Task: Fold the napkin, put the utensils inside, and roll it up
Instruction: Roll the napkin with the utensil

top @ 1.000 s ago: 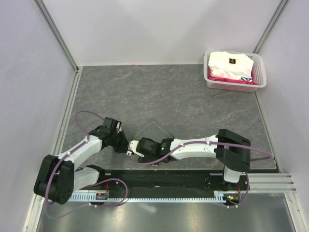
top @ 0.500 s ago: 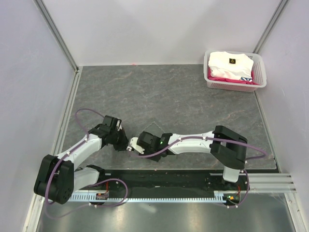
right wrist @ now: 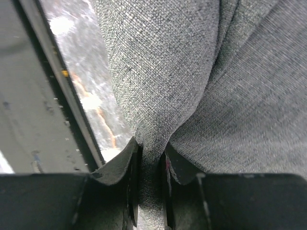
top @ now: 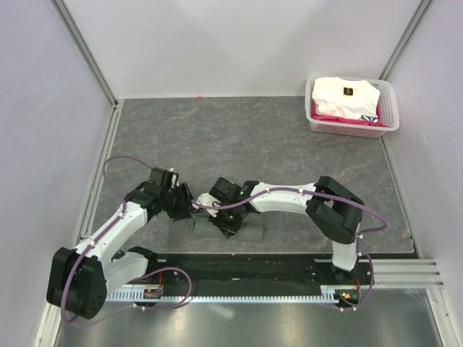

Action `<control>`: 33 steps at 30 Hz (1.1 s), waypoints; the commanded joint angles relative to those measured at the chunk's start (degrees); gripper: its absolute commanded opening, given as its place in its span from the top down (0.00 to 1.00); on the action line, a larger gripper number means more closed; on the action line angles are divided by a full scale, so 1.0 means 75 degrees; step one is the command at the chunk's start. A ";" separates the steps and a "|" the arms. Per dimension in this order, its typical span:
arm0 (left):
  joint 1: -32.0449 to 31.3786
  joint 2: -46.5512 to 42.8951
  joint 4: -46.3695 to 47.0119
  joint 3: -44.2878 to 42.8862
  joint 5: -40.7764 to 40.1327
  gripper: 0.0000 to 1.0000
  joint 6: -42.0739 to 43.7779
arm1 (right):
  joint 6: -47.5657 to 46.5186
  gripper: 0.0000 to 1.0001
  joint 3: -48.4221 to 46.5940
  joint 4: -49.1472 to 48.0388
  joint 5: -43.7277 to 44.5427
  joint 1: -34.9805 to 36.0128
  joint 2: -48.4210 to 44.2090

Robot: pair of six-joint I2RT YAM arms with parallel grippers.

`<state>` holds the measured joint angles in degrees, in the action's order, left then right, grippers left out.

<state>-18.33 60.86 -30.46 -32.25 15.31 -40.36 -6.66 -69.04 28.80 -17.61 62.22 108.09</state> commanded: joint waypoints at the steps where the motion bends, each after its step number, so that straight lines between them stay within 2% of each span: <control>1: 0.0006 -0.0392 -0.0298 -0.0002 -0.0179 0.41 0.0061 | -0.0108 0.79 0.0194 0.1011 -0.1155 -0.0080 0.1044; 6: 0.0006 -0.0638 0.0016 0.0221 0.0278 0.34 0.0131 | -0.0308 0.80 -0.0134 0.1480 -0.1916 -0.0420 0.1419; 20: 0.0006 -0.0076 0.0182 0.0561 0.0466 0.32 0.0143 | -0.0437 0.81 -0.0346 0.1633 -0.2902 -0.1158 0.2122; 30: -0.0017 0.0147 0.0779 0.1018 0.1005 0.33 -0.0044 | -0.0519 0.81 -0.0580 0.1668 -0.3090 -0.1498 0.2287; 33: -0.0006 0.0369 0.1013 0.1159 0.1134 0.41 -0.0091 | -0.0542 0.81 -0.0580 0.1668 -0.3102 -0.1545 0.2322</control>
<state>-18.13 62.02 -27.46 -24.82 20.75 -40.32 -6.92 -74.96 39.11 -52.23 51.51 121.38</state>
